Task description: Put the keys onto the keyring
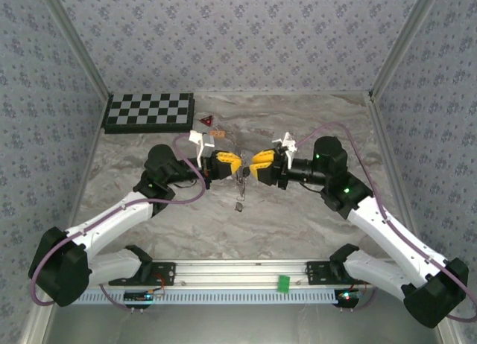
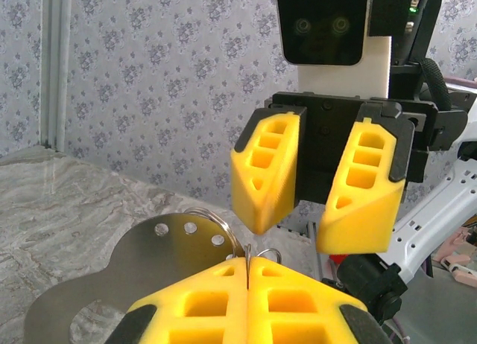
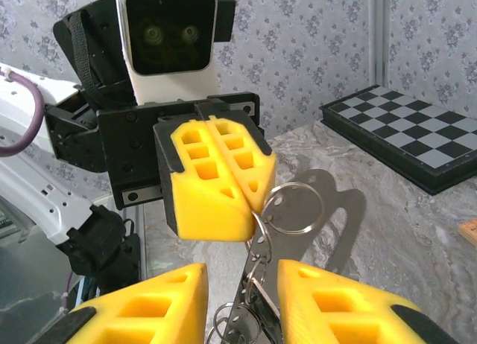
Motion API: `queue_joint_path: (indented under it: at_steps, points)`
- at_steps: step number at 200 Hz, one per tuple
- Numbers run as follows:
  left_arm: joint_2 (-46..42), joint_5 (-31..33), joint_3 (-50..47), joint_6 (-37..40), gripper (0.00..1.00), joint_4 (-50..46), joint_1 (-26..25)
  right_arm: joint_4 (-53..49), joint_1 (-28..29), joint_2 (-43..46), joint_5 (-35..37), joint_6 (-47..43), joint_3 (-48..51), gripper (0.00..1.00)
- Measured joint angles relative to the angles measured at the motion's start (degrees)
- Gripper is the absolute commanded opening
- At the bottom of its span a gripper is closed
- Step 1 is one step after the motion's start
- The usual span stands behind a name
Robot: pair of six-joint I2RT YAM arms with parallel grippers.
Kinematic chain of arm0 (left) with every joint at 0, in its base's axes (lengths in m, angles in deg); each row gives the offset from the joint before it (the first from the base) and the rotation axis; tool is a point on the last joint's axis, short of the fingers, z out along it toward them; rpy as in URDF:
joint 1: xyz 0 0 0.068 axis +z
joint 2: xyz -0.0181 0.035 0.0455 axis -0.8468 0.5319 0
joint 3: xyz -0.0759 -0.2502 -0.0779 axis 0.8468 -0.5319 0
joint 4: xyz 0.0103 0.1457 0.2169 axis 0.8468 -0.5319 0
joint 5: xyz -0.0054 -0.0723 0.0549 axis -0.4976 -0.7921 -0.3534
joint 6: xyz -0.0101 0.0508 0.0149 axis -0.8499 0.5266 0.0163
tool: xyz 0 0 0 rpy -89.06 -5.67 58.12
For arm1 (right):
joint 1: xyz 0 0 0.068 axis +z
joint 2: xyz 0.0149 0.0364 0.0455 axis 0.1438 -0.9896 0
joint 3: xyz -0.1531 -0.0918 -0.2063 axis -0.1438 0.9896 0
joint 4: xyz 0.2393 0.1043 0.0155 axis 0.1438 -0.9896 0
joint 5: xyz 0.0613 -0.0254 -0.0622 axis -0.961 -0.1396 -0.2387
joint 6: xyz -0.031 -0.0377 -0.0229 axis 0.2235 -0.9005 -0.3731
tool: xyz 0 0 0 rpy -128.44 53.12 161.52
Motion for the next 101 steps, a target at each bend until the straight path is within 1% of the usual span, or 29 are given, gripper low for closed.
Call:
queue_joint_path:
  at_steps: [12, 26, 50, 68, 83, 101]
  points:
    - [0.00, 0.00, 0.00, 0.00, 0.00, 0.00, 0.00, -0.22, 0.52, -0.39, 0.42, -0.50, -0.02, 0.25]
    - [0.00, 0.00, 0.00, 0.00, 0.00, 0.00, 0.00, -0.52, 0.98, -1.05, 0.96, -1.03, -0.02, 0.17]
    - [0.00, 0.00, 0.00, 0.00, 0.00, 0.00, 0.00, -1.22, 1.33, -1.62, 1.57, -1.70, -0.13, 0.14]
    - [0.00, 0.00, 0.00, 0.00, 0.00, 0.00, -0.02, -1.42, 1.51, -1.66, 1.77, -2.38, -0.22, 0.05]
    - [0.00, -0.04, 0.00, 0.00, 0.00, 0.02, -0.02, -1.62, 1.57, -1.70, 2.01, -2.73, -0.24, 0.00]
    - [0.00, -0.07, 0.00, 0.00, 0.00, 0.02, -0.07, -2.12, 1.84, -1.84, 2.12, -2.95, -0.31, 0.00]
